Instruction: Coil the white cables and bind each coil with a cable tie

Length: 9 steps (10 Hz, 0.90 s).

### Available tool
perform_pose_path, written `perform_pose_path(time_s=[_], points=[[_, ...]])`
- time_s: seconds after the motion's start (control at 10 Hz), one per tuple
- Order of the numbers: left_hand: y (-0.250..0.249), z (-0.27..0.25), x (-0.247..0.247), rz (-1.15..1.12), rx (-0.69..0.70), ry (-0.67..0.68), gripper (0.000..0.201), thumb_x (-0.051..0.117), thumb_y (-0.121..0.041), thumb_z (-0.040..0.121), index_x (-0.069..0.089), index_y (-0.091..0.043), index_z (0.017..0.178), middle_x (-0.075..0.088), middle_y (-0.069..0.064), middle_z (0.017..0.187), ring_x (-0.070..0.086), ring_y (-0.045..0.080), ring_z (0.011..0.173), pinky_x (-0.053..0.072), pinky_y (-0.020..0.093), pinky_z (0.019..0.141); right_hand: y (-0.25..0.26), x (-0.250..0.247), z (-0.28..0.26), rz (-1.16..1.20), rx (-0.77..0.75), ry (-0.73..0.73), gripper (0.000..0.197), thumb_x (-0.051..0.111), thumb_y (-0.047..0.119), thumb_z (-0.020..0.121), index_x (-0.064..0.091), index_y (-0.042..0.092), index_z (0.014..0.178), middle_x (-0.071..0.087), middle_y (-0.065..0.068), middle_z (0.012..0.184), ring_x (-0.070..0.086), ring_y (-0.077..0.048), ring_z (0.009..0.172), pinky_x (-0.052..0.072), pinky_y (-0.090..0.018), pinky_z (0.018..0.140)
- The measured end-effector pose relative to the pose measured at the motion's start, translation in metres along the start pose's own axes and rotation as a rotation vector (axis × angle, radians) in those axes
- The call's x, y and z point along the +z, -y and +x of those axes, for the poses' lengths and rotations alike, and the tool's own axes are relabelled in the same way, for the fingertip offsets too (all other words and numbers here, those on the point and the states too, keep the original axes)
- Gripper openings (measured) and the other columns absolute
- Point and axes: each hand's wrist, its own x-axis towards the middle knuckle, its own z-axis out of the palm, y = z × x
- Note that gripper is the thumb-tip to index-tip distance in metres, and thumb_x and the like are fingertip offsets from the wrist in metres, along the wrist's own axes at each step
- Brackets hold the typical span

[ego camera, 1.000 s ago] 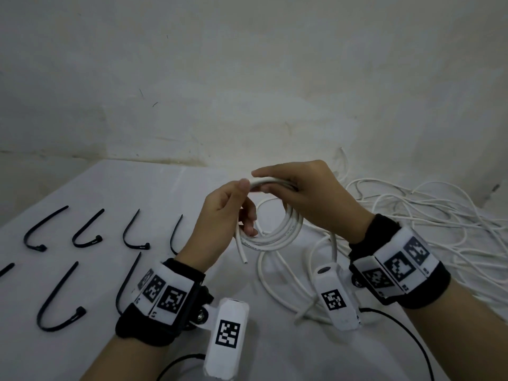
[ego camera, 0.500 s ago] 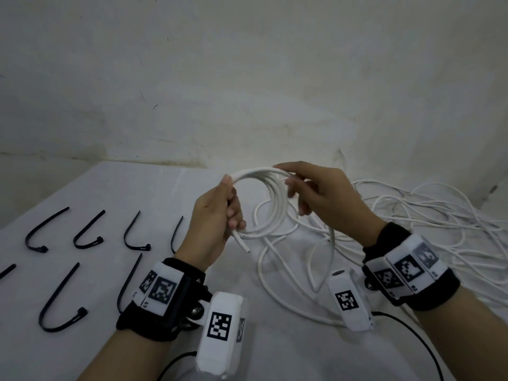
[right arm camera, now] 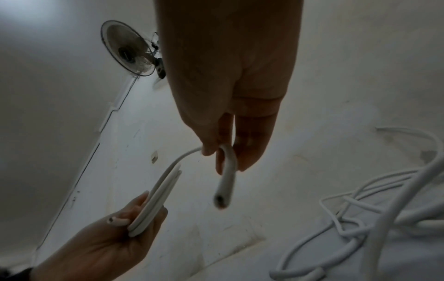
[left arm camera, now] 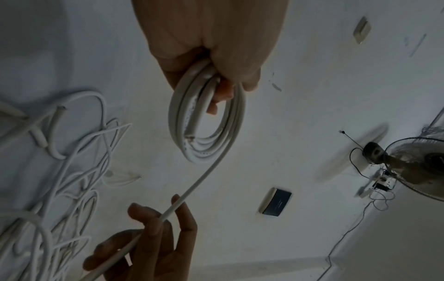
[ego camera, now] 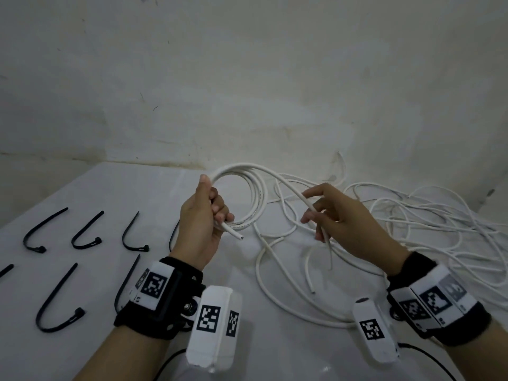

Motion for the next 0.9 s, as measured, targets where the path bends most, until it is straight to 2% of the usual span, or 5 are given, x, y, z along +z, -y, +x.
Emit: perform_pose_path(time_s=[0.2, 0.3, 0.5, 0.7, 0.9], points=[[0.002, -0.001, 0.002, -0.059, 0.012, -0.015, 0.040, 0.039, -0.044, 0.098, 0.038, -0.017, 0.068, 0.031, -0.007, 0.046, 0.032, 0.005, 0.035, 0.043, 0.017, 0.042, 0.010, 0.023, -0.010, -0.045, 0.011, -0.033, 0.018, 0.065, 0.008, 0.088, 0.056, 0.022, 0.093, 0.066, 0.002, 0.069, 0.060, -0.012, 0.047, 0.049, -0.020, 0.051], [0.003, -0.001, 0.003, -0.065, 0.025, -0.027, 0.040, 0.038, -0.044, 0.099, 0.038, -0.017, 0.069, 0.031, -0.007, 0.046, 0.032, 0.005, 0.036, 0.044, 0.017, 0.043, 0.016, 0.034, -0.013, -0.288, -0.078, -0.018, 0.021, 0.066, 0.009, 0.086, 0.062, 0.016, 0.106, 0.059, 0.006, 0.077, 0.055, -0.004, 0.053, 0.041, -0.009, 0.058], [0.000, -0.002, 0.004, -0.070, 0.070, -0.083, 0.039, 0.037, -0.041, 0.100, 0.039, -0.017, 0.070, 0.032, -0.008, 0.043, 0.033, 0.004, 0.035, 0.045, 0.017, 0.044, 0.024, 0.038, -0.013, -0.621, -0.171, 0.185, 0.059, 0.054, 0.005, 0.089, 0.033, 0.011, 0.144, 0.033, 0.005, 0.097, 0.035, -0.010, 0.076, 0.028, -0.017, 0.069], [-0.002, -0.001, 0.003, -0.131, 0.070, -0.103, 0.039, 0.037, -0.042, 0.100, 0.039, -0.017, 0.070, 0.032, -0.009, 0.043, 0.034, 0.004, 0.035, 0.045, 0.016, 0.045, 0.017, 0.025, -0.015, -0.409, -0.302, 0.042, 0.019, 0.065, 0.014, 0.087, 0.059, 0.018, 0.105, 0.058, 0.010, 0.087, 0.055, -0.006, 0.073, 0.045, -0.020, 0.070], [-0.002, -0.001, 0.002, -0.178, 0.044, -0.109, 0.039, 0.037, -0.042, 0.100, 0.039, -0.017, 0.069, 0.032, -0.008, 0.043, 0.033, 0.004, 0.034, 0.043, 0.015, 0.043, -0.002, 0.022, -0.015, -0.539, -0.480, 0.064, 0.035, 0.064, -0.006, 0.080, 0.064, 0.012, 0.110, 0.055, -0.002, 0.112, 0.055, -0.015, 0.097, 0.047, -0.024, 0.080]])
